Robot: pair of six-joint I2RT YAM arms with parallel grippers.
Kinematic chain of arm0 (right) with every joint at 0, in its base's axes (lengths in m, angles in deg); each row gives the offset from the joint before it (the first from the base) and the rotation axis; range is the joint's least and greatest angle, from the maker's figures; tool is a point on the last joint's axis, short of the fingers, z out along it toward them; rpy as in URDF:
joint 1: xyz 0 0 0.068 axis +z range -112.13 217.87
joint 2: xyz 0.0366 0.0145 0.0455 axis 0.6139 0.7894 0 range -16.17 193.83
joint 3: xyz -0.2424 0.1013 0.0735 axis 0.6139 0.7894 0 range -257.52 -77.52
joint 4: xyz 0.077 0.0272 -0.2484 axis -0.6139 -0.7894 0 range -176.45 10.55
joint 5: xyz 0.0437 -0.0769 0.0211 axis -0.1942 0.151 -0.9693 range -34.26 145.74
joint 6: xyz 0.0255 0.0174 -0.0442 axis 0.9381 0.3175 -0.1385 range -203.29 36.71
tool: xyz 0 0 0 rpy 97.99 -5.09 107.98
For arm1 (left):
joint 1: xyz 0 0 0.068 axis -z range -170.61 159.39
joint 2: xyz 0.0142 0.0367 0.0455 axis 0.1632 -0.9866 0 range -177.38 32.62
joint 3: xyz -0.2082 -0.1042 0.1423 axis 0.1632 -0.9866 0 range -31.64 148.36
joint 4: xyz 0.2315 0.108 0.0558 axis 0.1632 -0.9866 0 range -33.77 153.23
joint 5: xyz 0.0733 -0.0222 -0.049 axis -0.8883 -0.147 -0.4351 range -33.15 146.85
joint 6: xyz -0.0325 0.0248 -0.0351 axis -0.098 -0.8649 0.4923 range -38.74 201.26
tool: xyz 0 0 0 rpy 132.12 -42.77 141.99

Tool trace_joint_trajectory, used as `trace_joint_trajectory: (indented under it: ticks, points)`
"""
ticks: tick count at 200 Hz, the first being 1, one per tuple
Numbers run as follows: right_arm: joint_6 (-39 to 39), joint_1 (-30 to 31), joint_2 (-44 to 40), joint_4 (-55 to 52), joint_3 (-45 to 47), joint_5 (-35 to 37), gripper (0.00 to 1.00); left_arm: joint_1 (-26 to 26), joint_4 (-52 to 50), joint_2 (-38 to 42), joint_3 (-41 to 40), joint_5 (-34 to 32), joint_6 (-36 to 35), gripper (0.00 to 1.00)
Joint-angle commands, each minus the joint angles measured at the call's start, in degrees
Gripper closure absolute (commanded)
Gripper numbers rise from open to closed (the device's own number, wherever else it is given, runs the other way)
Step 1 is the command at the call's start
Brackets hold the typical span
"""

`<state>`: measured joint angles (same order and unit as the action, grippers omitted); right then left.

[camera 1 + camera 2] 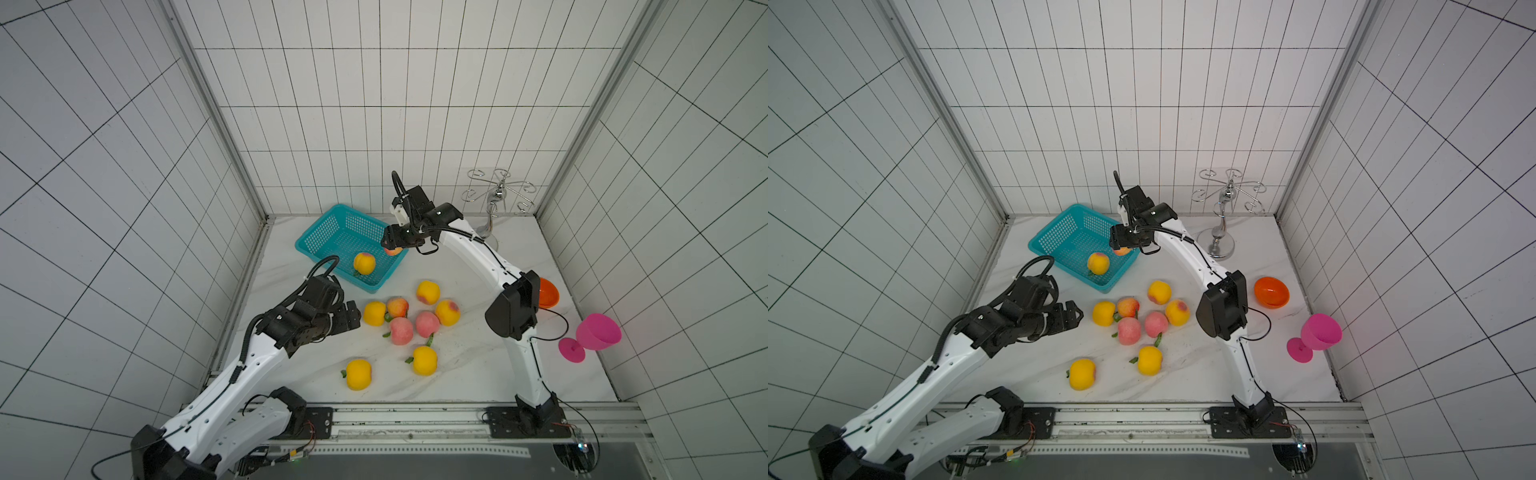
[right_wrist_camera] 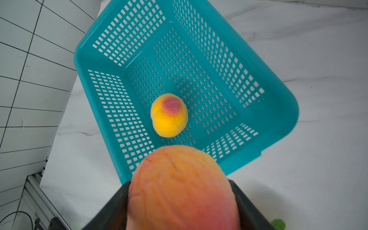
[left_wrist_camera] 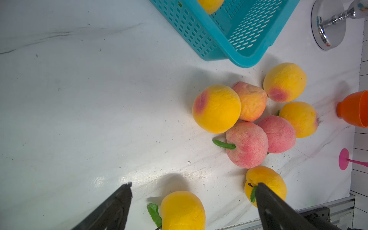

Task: Put the peaches into the basket
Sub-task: Place the peach in the basket.

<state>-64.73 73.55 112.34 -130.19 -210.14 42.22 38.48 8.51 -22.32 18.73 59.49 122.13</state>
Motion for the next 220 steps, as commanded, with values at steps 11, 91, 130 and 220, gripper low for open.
trace_joint_trajectory:
  ticks: [11,91,130,220]
  points:
    - [-0.37,0.44,3.39,7.52,-2.47,-4.58,0.53,-1.47,-1.66,-1.18,2.78,-1.1,-1.38,0.04]
    - [3.08,0.18,12.04,11.08,-7.61,-2.42,0.52,-6.03,-1.75,-4.11,4.02,0.62,-3.95,0.04]
    - [6.75,0.17,13.78,11.77,-7.92,-1.17,0.51,-7.06,-1.57,-5.44,4.39,0.7,-4.41,0.05]
    - [9.02,-0.15,15.97,12.33,-8.64,3.28,0.51,-8.95,0.15,-5.88,3.19,1.42,-3.92,0.05]
